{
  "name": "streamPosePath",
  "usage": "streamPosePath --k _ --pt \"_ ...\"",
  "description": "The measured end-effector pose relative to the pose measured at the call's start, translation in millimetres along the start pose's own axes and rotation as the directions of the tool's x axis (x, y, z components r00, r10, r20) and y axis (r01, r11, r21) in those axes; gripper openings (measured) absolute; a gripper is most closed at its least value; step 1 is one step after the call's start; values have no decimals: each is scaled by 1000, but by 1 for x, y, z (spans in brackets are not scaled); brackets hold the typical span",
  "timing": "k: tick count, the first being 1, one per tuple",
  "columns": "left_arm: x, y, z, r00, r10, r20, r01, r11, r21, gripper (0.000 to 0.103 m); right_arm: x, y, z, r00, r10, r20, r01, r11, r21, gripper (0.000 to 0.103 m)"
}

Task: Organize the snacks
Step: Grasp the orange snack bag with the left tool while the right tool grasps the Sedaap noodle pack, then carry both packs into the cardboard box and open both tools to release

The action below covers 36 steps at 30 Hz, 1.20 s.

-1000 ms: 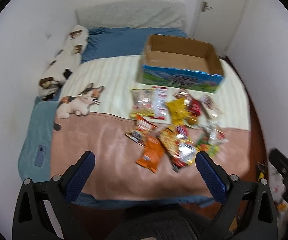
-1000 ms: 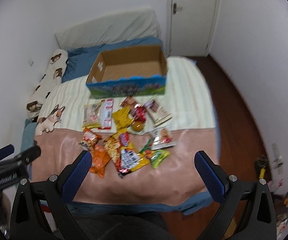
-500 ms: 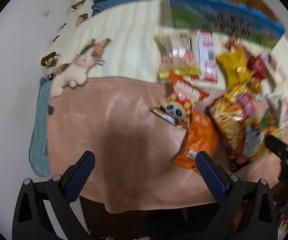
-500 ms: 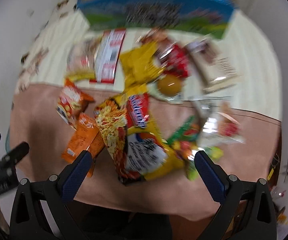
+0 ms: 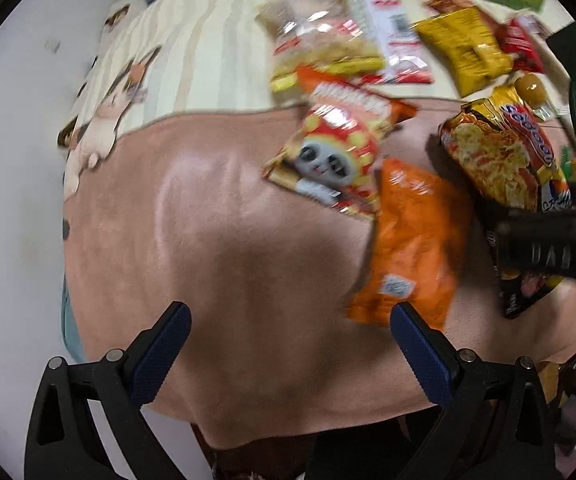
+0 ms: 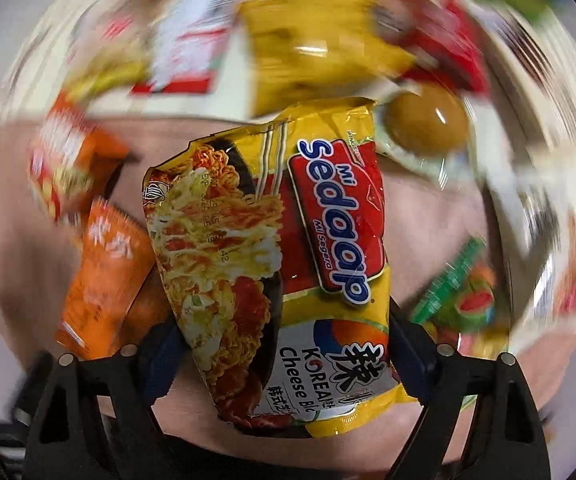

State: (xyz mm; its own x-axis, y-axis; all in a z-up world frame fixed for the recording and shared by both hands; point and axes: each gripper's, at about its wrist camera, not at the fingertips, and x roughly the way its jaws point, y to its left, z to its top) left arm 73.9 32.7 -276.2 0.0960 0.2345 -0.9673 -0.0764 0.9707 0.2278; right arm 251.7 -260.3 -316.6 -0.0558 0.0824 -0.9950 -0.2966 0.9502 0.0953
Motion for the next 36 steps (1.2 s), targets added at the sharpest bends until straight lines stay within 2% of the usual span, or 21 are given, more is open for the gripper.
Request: streamPosePath --k 3,5,9,12,13,14,16,18,20,22,25,27,29,33,36 --pt "-6 -15 0 999 -9 42 7 998 58 102 0 -26 -6 997 69 -29 -63 983 175 89" --pt "-4 -25 4 999 -23 49 18 995 96 102 3 -35 -10 994 101 -41 -89 971 221 90" --pt "11 -52 19 998 -42 42 32 975 221 102 15 -41 -11 988 135 -72 -118 972 204 90" --pt "24 -66 27 997 -79 21 69 950 305 100 22 -48 -5 986 143 -91 -126 977 172 91" --pt "27 -69 30 995 -93 18 83 946 313 89 20 -51 -9 985 147 -94 -130 978 164 91" --pt "29 -69 33 994 -105 11 96 946 309 69 22 -52 -9 984 148 -96 -132 979 158 91" --pt "37 -58 39 989 -144 -32 148 955 258 58 19 -55 -15 985 145 -97 -130 981 145 91" --pt "40 -43 40 983 -180 -41 184 966 182 58 25 -55 -15 986 136 -97 -122 983 135 91" --pt "43 -19 36 977 -202 -63 206 977 56 58 28 -49 -18 988 123 -97 -110 986 126 91" --pt "48 4 27 970 -229 -86 223 972 -79 58 27 -43 -10 990 100 -95 -89 990 114 92" --pt "58 24 17 960 -257 -108 233 953 -195 60 34 -37 -9 993 69 -94 -56 990 132 93" --pt "64 27 13 956 -269 -118 239 946 -218 60 34 -33 -9 991 97 -94 -79 982 173 93" --pt "69 31 12 957 -265 -121 236 948 -212 61 35 -35 -8 983 163 -89 -139 963 231 94" --pt "72 25 15 963 -249 -104 228 956 -184 61 31 -27 -8 992 111 -67 -97 978 186 97" --pt "62 24 16 964 -249 -89 231 957 -174 59 32 -13 -7 995 60 -82 -46 986 163 98"
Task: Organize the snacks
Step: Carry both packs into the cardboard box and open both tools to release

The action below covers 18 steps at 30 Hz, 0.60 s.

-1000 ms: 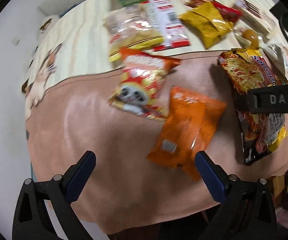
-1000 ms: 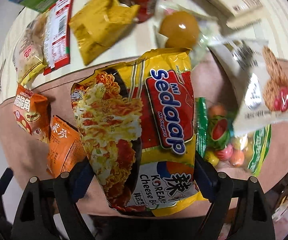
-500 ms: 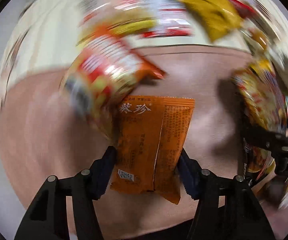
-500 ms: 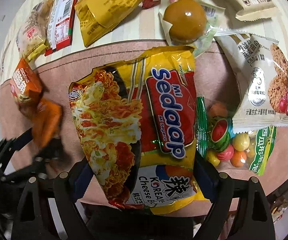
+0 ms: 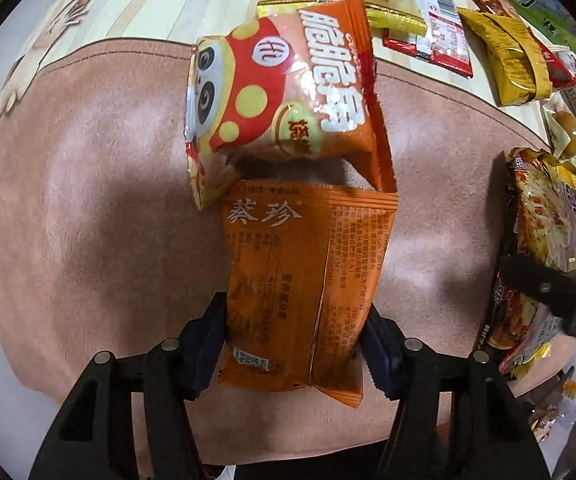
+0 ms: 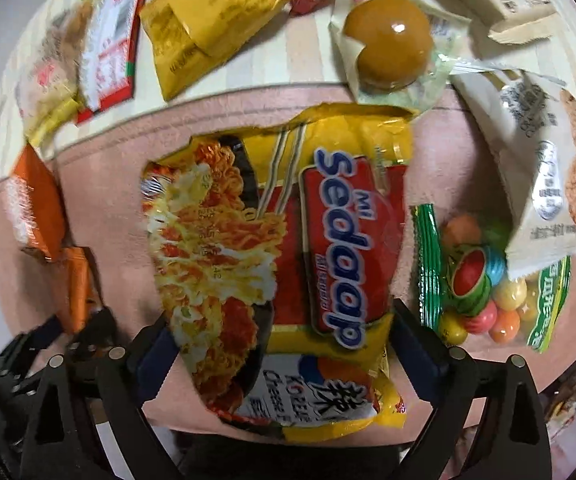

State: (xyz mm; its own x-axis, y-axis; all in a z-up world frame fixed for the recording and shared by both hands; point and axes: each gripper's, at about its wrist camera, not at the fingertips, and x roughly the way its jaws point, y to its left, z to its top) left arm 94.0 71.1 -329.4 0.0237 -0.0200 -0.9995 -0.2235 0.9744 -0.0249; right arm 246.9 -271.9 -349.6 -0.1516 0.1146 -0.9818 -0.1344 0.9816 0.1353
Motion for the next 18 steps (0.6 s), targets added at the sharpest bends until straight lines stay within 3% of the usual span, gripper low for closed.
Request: streamPosePath --k 3,9,15,18 --pt "-11 1 -1 1000 -6 20 6 1000 -10 58 2 18 -2 998 -63 21 64 998 -18 93" --pt "-45 1 -21 997 -12 72 13 1000 -9 55 -22 45 -26 993 -92 79 94 995 -17 89" --pt "-82 4 -33 993 -53 104 51 998 20 55 -65 50 -46 991 20 131 -21 1000 8 89" --pt "-118 3 -31 986 -98 135 97 995 17 55 -97 47 -51 982 86 166 -88 996 5 89"
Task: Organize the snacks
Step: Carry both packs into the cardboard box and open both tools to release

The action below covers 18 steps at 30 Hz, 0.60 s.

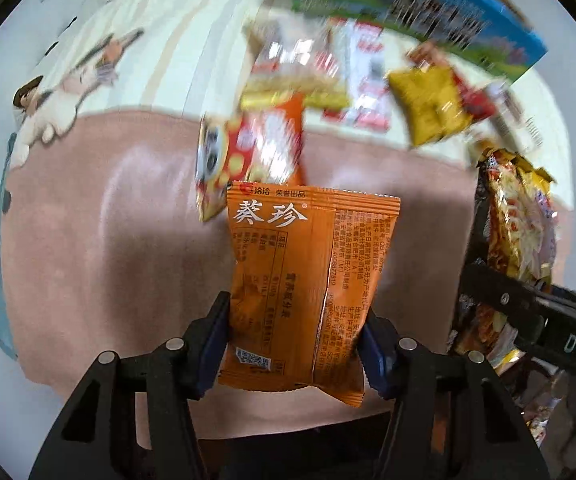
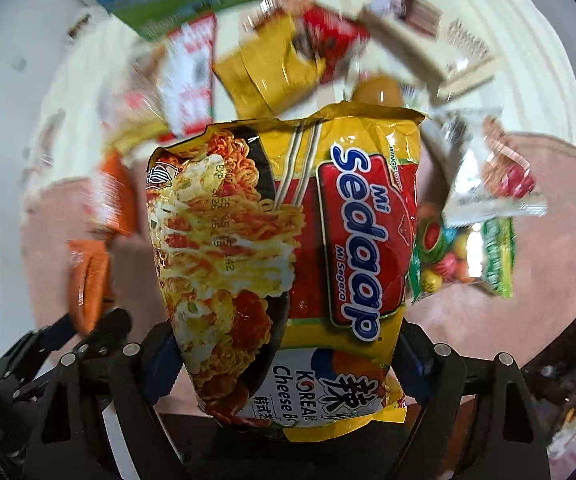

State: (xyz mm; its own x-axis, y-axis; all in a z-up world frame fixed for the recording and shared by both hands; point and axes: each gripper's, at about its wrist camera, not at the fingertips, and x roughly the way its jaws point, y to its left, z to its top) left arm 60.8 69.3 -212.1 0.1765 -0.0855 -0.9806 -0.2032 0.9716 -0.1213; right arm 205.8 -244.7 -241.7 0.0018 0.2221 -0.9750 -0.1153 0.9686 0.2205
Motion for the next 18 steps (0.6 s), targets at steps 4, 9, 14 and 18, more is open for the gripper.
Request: streamPosePath --k 4,9,14,18 --pt "-42 -8 32 996 -52 75 53 998 -16 55 -44 -2 21 996 76 53 -76 997 -7 89" --pt "-64 -42 107 983 -114 145 119 993 -26 55 -99 -25 83 980 156 126 -154 988 -22 89" --pt "-54 -81 217 974 -123 189 129 991 -21 56 -139 -26 173 962 169 213 -161 985 -54 89" --pt "-40 -95 296 977 -124 175 132 991 -36 56 -142 -19 253 964 140 224 -128 989 -70 89"
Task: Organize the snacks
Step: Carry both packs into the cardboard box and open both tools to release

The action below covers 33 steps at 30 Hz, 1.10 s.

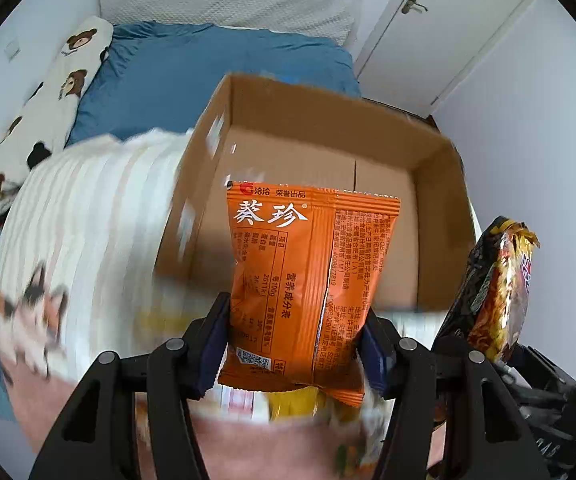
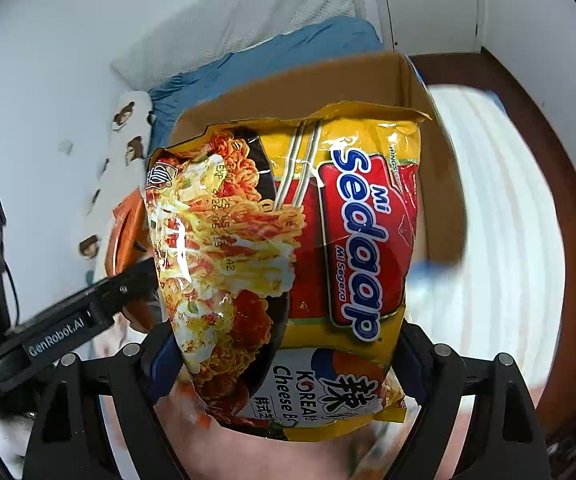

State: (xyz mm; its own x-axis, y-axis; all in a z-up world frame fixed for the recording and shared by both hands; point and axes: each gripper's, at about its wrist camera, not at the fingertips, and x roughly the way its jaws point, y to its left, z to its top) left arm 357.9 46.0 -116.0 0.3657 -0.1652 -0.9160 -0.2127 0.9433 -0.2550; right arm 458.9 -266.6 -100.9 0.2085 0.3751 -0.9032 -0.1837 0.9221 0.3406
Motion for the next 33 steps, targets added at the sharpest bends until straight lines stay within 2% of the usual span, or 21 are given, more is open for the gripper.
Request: streamPosePath --k 4,9,12,14,15,18,19,21,22,23,24,33 --pt "51 -7 68 998 4 -61 -5 1000 -15 56 49 -8 71 997 -22 -70 22 1000 -6 89" --pt "108 -6 106 989 28 -143 -29 1000 -1 56 119 -15 120 984 -88 -155 86 996 -19 89" --pt "138 -5 123 982 42 -186 -41 999 7 56 140 -26 144 973 -109 -201 106 994 -30 89" --pt "153 -2 128 977 47 -210 -47 999 6 56 156 -22 149 967 -128 -222 123 992 -34 89" --pt "156 -2 129 975 47 -219 -47 999 6 56 164 -7 140 964 -139 -227 134 990 -38 89" --pt "164 0 127 970 48 -239 -45 999 15 56 184 -4 151 955 -161 -249 154 987 -47 89" --pt "167 1 127 969 53 -242 -48 999 26 56 185 8 140 952 -167 -255 160 986 -49 89" --pt "169 1 127 970 62 -236 -54 998 39 61 181 16 140 948 -179 -262 172 984 -47 90" --pt "167 1 125 972 65 -227 -55 997 49 77 181 17 141 948 -188 -257 182 982 -47 91" --pt "166 1 125 973 64 -221 -53 997 52 96 172 17 139 951 -191 -245 185 982 -45 97" --pt "165 2 124 974 61 -217 -51 997 53 100 170 19 140 953 -190 -235 186 982 -42 99" --pt "147 2 128 984 51 -171 -40 997 68 101 144 31 132 963 -180 -202 177 984 -34 99"
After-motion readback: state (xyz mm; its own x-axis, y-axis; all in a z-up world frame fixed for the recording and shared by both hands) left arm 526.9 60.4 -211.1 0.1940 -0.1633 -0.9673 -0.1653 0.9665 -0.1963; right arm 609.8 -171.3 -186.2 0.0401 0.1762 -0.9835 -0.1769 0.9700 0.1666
